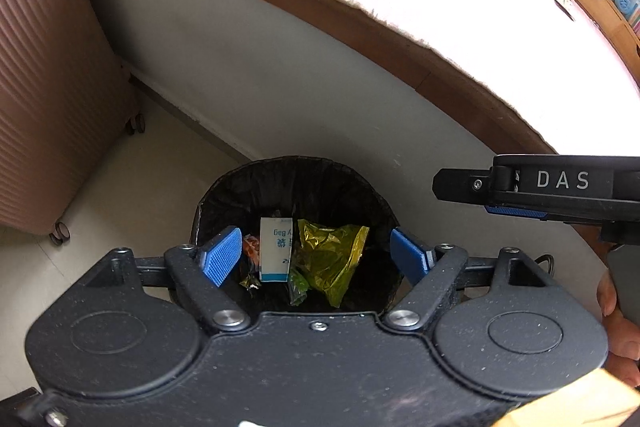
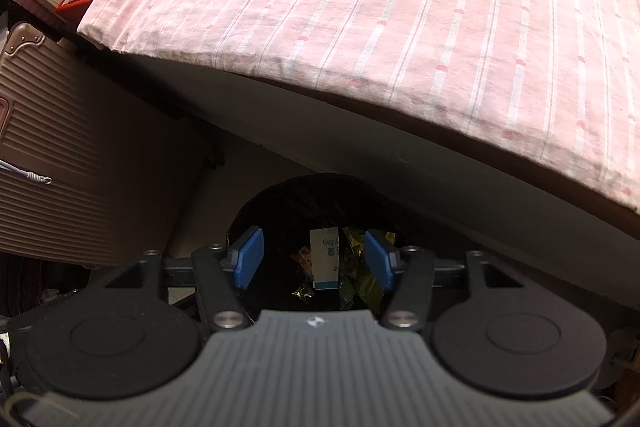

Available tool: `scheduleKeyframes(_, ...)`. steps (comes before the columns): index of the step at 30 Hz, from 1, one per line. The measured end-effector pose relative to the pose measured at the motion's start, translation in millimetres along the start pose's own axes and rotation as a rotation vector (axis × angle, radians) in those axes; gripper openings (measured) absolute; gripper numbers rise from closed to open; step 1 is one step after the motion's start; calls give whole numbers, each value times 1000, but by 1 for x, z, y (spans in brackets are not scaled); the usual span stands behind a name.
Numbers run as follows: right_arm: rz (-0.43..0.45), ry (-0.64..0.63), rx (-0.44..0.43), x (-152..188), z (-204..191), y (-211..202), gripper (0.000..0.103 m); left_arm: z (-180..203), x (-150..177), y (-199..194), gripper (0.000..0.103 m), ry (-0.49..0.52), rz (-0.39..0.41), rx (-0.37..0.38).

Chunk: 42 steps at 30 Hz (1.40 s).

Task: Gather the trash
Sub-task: 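Bring both open tools back up over the bed, then grasp the small white-pink packet with the left tool while the right tool grasps the 'RICE' wrapper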

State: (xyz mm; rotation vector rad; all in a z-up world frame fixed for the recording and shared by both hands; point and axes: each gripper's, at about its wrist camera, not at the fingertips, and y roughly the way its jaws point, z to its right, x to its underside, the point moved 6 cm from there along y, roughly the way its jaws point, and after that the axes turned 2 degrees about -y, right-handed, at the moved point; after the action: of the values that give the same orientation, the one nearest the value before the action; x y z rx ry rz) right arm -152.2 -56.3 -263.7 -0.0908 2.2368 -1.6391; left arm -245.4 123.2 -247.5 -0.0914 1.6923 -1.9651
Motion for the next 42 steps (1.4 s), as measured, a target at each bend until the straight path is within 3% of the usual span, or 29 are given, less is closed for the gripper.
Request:
scheduleKeyframes(7,41,-11,-6,-8,3,-21,69,12,-15,-13,80,31,41,8)
scheduleKeyframes(11,95,-32,8,-23,4,-49,69,29,-40,-34,80,66,115,30)
scheduleKeyframes(18,286,-34,40,-76,27,-119,72,75,-104,-74,84,126,282,103)
scheduleKeyframes(23,419,14,106,-132,73,-154,73,119,-144,-85,85,135,337,161)
scheduleKeyframes(32,510,101,245,-217,181,-175,73,219,-235,-40,82,100,348,152)
scheduleKeyframes(42,447,120,290,-288,266,-131,73,289,-303,53,70,41,299,107)
